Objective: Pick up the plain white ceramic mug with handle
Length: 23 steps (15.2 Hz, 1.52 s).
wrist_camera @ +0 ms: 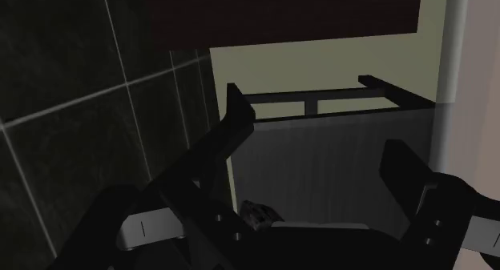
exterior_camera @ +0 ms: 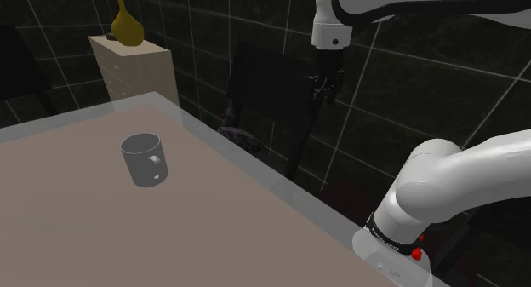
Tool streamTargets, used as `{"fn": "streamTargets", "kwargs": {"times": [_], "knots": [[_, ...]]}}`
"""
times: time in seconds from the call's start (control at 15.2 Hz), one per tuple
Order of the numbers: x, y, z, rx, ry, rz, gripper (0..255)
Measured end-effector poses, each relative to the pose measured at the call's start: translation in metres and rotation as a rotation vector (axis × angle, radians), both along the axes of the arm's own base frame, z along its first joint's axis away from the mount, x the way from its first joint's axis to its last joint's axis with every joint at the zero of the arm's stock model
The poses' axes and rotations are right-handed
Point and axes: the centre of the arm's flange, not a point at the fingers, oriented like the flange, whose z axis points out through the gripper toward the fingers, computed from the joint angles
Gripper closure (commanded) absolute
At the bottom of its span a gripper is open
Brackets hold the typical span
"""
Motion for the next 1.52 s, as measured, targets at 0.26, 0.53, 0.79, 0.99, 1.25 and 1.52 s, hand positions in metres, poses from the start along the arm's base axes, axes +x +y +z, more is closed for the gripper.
{"fn": "streamTargets", "kwargs": {"times": [0.26, 0.53, 0.79, 0.99, 1.25, 1.52], "knots": [[0.015, 0.022, -0.003, 0.002, -0.004, 0.017, 0], [0.046, 0.061, -0.007, 0.006, -0.012, 0.047, 0], [0.073, 0.108, -0.013, 0.01, -0.018, 0.079, 0], [0.09, 0.142, -0.016, 0.014, -0.024, 0.103, 0], [0.117, 0.186, -0.018, 0.018, -0.032, 0.136, 0], [0.137, 0.233, -0.021, 0.022, -0.039, 0.168, 0]]}}
